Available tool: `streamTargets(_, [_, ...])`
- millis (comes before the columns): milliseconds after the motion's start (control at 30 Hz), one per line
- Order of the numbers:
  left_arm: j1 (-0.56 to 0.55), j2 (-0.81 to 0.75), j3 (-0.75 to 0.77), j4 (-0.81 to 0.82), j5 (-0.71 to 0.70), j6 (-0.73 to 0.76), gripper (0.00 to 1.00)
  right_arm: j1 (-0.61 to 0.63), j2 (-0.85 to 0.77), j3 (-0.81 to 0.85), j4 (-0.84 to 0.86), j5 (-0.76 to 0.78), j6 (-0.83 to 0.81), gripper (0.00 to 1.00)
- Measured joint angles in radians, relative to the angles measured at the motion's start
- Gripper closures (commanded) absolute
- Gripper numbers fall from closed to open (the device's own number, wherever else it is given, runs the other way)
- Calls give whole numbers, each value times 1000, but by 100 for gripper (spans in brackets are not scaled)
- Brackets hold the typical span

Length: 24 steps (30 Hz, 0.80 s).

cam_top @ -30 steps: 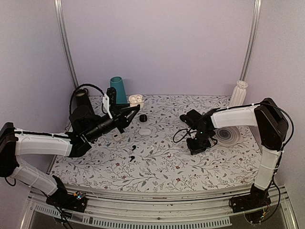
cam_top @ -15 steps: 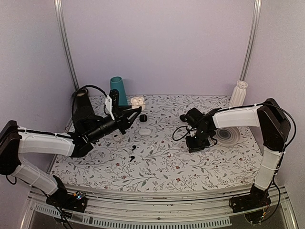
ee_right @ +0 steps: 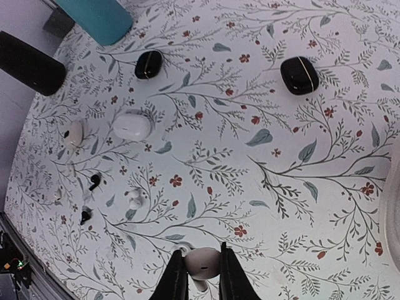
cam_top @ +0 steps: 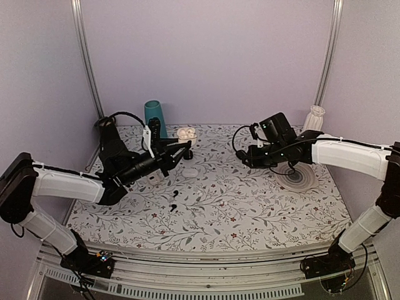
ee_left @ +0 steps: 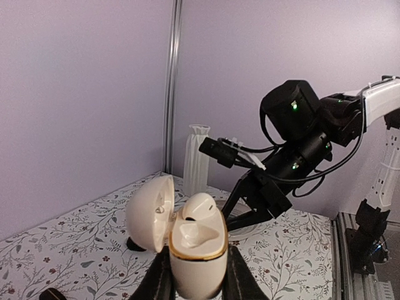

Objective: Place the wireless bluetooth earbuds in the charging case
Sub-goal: Place the left earbud in the left side groove of the charging case.

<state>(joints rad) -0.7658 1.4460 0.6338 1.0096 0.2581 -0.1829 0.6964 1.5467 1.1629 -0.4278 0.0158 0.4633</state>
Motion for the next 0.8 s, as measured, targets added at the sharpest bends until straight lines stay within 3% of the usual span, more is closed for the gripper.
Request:
streamTargets(367, [1, 85, 71, 11, 27, 7, 100, 39, -162, -19, 253, -54, 14, 93])
streamTargets(800, [-53, 178, 150, 2, -16, 34, 100, 162, -183, -33, 499, -66, 42, 92])
